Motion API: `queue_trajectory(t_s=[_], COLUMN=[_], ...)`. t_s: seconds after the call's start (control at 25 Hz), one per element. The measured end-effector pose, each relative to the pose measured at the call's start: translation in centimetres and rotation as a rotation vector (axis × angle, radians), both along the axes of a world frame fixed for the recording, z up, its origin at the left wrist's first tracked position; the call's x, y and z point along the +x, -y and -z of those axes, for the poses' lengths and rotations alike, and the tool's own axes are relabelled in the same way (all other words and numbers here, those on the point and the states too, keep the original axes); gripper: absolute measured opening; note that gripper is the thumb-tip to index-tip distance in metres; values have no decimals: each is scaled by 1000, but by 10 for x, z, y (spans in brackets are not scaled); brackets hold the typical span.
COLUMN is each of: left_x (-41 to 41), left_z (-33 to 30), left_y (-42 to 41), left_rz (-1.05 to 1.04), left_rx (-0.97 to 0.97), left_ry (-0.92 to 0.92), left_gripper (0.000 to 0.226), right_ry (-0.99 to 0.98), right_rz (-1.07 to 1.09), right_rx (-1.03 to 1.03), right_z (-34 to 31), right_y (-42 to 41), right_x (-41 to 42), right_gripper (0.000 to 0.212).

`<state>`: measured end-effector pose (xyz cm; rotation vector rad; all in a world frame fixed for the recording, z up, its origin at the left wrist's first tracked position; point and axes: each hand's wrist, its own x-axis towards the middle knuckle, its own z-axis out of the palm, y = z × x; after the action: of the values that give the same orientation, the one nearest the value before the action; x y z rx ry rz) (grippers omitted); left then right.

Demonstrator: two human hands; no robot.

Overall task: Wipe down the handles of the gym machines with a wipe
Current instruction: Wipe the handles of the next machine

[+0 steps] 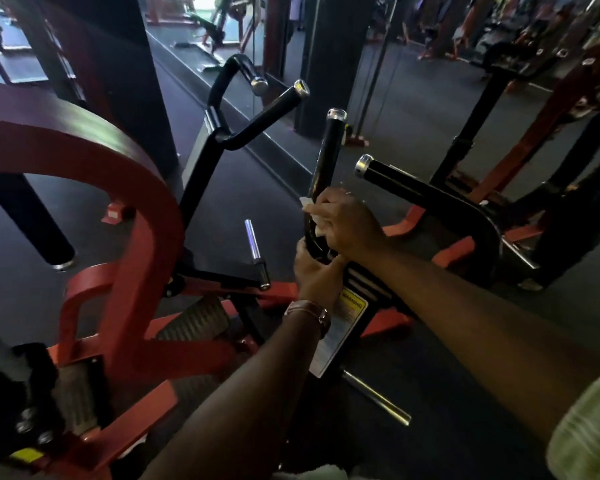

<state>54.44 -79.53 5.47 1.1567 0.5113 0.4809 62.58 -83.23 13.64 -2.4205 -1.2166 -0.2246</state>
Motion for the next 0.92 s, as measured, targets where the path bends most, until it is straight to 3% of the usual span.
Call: queue_trajectory(t_s=[0.2, 0.32, 0.52, 0.64, 0.72, 0.76, 0.84, 0.92], left_x=[-2, 0, 1, -2, -4, -6, -10, -13], left_z=[1, -1, 0, 2, 3, 3, 3, 5], left_y=[-9, -11, -19, -28, -32, -32, -30, -29], left_rz=[82, 98, 208, 341, 375, 388, 391, 385], left_rx=[-68, -69, -78, -141, -207, -222, -216, -224], left_ry=[54, 38, 26, 22, 20, 31, 54, 75], left_gripper=[51, 53, 39, 22, 25, 27, 26, 18], right_ry=[-158, 99, 311, 205, 133, 192, 286, 363], right_rz=[-144, -246, -186, -220, -299, -344, -284, -66], right_rx=[74, -30, -123, -384, -557, -589, -533, -348], right_z=[-9, -14, -16, -18, -26, -30, -34, -34], right_y=[19, 13, 2, 6, 2, -4, -15, -26], right_x=[-3, 6, -1, -3, -3, -4, -2, 3], right_gripper=[35, 14, 17, 28, 19, 11, 16, 21])
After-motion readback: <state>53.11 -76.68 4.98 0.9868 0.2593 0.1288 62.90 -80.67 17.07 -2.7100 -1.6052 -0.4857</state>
